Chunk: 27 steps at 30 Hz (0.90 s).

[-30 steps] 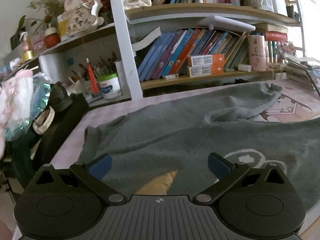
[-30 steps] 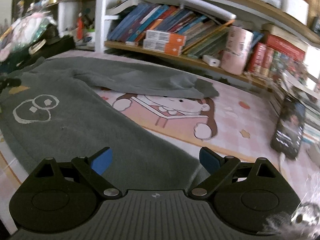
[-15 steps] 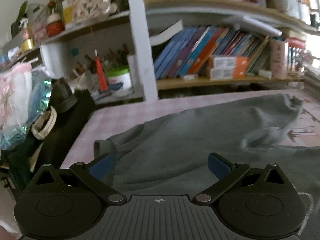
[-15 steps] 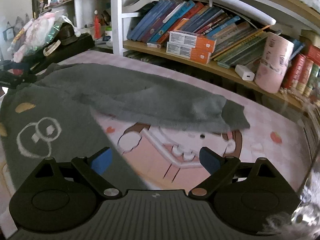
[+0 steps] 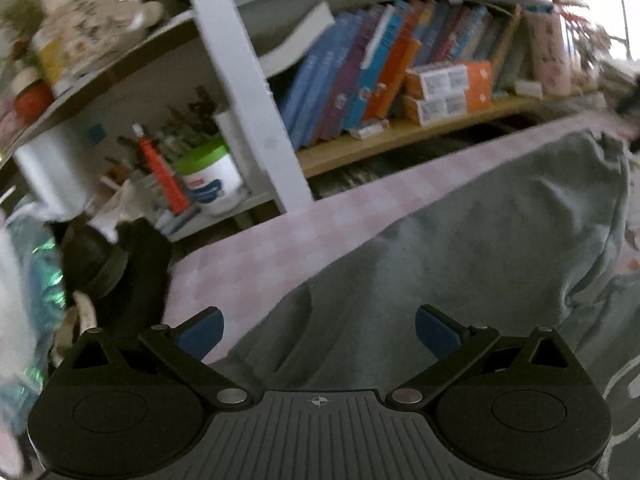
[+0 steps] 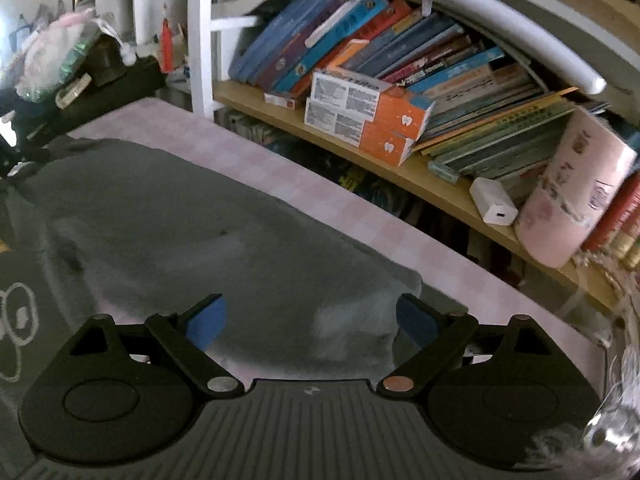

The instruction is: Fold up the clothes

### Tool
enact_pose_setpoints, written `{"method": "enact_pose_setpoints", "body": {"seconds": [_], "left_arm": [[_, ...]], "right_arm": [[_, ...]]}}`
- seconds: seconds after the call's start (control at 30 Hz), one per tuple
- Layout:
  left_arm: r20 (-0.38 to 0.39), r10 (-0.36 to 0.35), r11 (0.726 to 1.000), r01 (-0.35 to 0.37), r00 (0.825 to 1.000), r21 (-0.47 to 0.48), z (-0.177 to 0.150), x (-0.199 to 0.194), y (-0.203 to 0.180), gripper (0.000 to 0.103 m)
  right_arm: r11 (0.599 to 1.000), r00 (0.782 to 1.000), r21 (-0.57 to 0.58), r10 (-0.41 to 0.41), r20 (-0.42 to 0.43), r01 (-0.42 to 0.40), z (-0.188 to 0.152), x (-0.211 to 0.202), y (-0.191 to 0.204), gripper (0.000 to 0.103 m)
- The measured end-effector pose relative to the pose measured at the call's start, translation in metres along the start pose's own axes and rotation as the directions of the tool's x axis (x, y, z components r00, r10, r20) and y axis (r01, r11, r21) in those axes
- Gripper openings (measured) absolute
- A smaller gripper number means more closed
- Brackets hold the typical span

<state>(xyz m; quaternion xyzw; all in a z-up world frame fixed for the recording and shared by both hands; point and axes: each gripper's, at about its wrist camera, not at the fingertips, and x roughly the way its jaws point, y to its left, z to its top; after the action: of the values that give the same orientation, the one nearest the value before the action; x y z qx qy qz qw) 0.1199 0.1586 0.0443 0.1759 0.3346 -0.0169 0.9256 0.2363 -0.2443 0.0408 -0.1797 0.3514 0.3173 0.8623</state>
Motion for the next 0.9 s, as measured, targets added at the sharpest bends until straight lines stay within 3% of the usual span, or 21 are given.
{"method": "enact_pose_setpoints", "body": {"seconds": [0.07, 0.13, 0.33, 0.4, 0.5, 0.67, 0.9], "left_arm": [[0.008, -0.004, 1.000, 0.003, 1.000, 0.030, 0.001, 0.006, 0.000, 0.102], [0.023, -0.002, 0.999, 0.001, 1.000, 0.054, 0.001, 0.011, 0.002, 0.100], [0.005, -0.012, 1.000, 0.012, 1.000, -0.010, 0.006, 0.030, 0.031, 0.078], [-0.006, -0.017, 0.999, 0.017, 1.000, -0.029, 0.008, 0.037, 0.040, 0.071], [-0.022, -0.033, 0.999, 0.032, 0.999, -0.034, 0.012, 0.048, 0.048, 0.068], [-0.073, -0.077, 0.997, 0.078, 0.994, 0.015, 0.016, 0.071, 0.047, 0.060], [-0.121, -0.135, 0.989, 0.141, 0.984, 0.048, 0.015, 0.096, 0.043, 0.059]], "right_arm": [[1.000, 1.000, 0.003, -0.011, -0.014, 0.011, 0.005, 0.012, -0.010, 0.089], [0.999, 0.999, 0.015, -0.030, -0.024, 0.030, 0.009, 0.021, -0.021, 0.081], [0.994, 0.994, 0.047, -0.090, -0.068, 0.094, 0.018, 0.052, -0.055, 0.065], [0.993, 0.991, 0.044, -0.104, -0.084, 0.108, 0.020, 0.061, -0.061, 0.064], [0.992, 0.988, 0.001, -0.123, -0.096, 0.123, 0.021, 0.073, -0.066, 0.062], [0.994, 0.988, -0.019, -0.112, -0.108, 0.111, 0.027, 0.086, -0.072, 0.061], [0.999, 0.989, -0.007, -0.049, -0.137, 0.048, 0.029, 0.098, -0.081, 0.061]]}}
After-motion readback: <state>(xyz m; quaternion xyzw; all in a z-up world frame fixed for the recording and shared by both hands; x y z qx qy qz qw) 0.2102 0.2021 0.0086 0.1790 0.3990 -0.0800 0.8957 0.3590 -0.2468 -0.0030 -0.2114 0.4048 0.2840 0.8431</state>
